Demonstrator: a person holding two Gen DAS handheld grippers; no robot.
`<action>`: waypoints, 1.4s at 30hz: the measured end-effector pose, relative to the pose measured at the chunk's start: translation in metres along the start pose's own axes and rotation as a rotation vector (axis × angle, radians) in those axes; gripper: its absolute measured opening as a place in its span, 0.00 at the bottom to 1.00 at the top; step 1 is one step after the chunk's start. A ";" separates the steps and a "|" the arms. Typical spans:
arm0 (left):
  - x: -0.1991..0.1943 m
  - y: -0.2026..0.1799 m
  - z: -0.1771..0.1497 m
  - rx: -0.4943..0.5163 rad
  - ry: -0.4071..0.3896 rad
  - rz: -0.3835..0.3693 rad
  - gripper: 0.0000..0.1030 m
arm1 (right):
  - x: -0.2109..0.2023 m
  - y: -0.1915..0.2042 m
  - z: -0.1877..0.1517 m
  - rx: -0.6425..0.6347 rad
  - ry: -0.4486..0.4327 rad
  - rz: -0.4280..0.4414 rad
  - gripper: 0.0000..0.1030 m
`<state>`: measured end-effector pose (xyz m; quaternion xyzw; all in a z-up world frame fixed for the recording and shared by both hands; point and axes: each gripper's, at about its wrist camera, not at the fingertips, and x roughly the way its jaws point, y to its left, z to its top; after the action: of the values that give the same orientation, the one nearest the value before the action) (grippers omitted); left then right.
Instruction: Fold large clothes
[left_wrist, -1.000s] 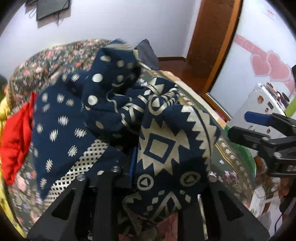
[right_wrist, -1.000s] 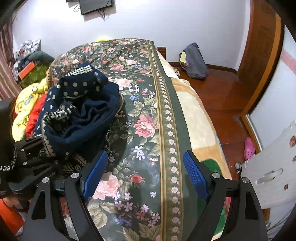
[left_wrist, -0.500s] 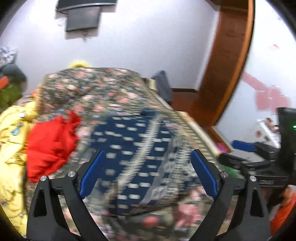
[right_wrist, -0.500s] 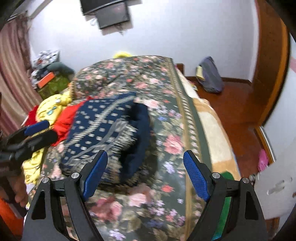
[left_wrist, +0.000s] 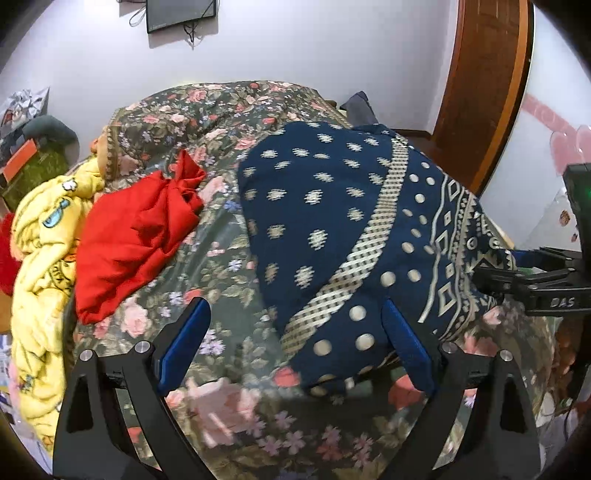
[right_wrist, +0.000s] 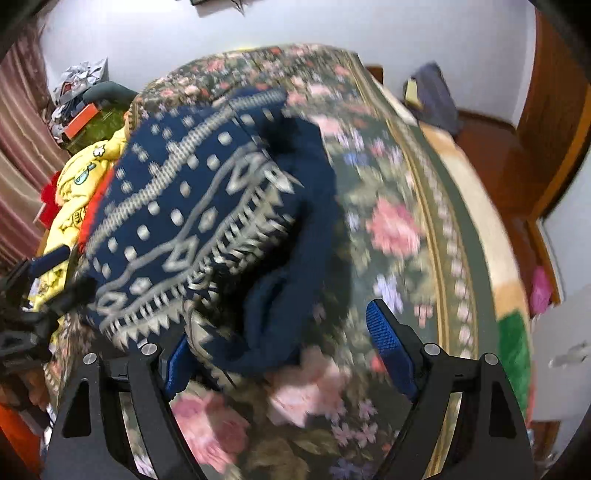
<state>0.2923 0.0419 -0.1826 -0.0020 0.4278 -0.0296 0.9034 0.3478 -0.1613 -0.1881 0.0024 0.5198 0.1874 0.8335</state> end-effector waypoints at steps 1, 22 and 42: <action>-0.001 0.002 0.002 0.000 -0.002 0.007 0.91 | -0.002 -0.003 -0.003 0.008 0.004 0.009 0.79; 0.044 0.048 0.043 -0.179 0.072 -0.213 0.91 | 0.017 -0.003 0.054 -0.003 0.020 0.180 0.80; 0.129 0.066 0.055 -0.483 0.271 -0.587 0.88 | 0.083 -0.013 0.071 0.117 0.190 0.534 0.83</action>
<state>0.4195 0.0996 -0.2494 -0.3323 0.5189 -0.1848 0.7656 0.4456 -0.1342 -0.2298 0.1698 0.5864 0.3691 0.7008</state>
